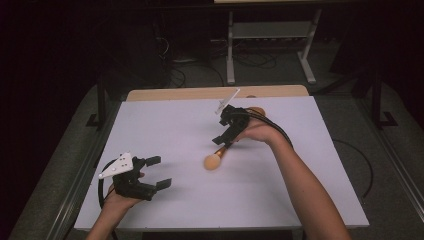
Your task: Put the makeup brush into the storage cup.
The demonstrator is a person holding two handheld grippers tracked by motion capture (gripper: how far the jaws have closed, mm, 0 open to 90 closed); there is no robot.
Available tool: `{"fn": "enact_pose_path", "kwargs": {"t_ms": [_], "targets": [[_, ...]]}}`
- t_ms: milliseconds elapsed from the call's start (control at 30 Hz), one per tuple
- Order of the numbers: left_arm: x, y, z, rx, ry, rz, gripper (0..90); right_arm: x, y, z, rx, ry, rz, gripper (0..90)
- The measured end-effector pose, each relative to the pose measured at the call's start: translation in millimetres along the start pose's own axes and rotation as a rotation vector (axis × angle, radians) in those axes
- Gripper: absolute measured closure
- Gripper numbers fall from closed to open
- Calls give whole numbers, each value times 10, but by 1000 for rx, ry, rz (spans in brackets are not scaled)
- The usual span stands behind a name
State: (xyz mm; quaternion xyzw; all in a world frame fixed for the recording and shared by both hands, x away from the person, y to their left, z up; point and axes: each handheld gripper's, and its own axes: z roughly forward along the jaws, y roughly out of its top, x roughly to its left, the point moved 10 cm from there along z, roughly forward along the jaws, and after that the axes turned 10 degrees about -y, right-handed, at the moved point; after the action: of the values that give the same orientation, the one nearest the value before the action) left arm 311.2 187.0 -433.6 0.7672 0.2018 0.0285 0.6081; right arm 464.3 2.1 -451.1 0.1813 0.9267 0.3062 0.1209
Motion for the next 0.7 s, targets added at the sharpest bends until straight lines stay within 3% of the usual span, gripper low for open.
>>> {"fn": "enact_pose_path", "kwargs": {"t_ms": [333,433,700], "targets": [[-2,0,-2,0,0,-1,100,63,-86,46,77,57,-70,202],[-1,-1,0,1,-1,0,100,80,-137,67,114,69,-111,214],[-2,-1,1,1,0,1,100,109,-200,107,151,89,-145,235]]}}
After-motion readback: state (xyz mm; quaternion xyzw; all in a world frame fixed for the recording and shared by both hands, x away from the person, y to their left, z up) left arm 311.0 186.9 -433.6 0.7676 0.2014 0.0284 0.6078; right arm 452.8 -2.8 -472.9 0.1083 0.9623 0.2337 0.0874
